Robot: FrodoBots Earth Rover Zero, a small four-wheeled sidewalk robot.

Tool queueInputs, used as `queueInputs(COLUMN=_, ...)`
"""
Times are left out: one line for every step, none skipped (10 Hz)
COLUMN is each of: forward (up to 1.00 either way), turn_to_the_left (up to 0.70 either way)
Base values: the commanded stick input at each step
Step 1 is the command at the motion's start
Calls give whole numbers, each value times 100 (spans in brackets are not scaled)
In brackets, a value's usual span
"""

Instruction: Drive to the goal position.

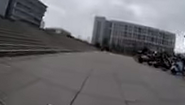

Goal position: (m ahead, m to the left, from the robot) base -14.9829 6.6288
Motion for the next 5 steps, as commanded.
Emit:
queueInputs(forward=0, turn_to_the_left=0)
queueInputs(forward=0, turn_to_the_left=0)
queueInputs(forward=0, turn_to_the_left=0)
queueInputs(forward=0, turn_to_the_left=-61)
queueInputs(forward=0, turn_to_the_left=-85)
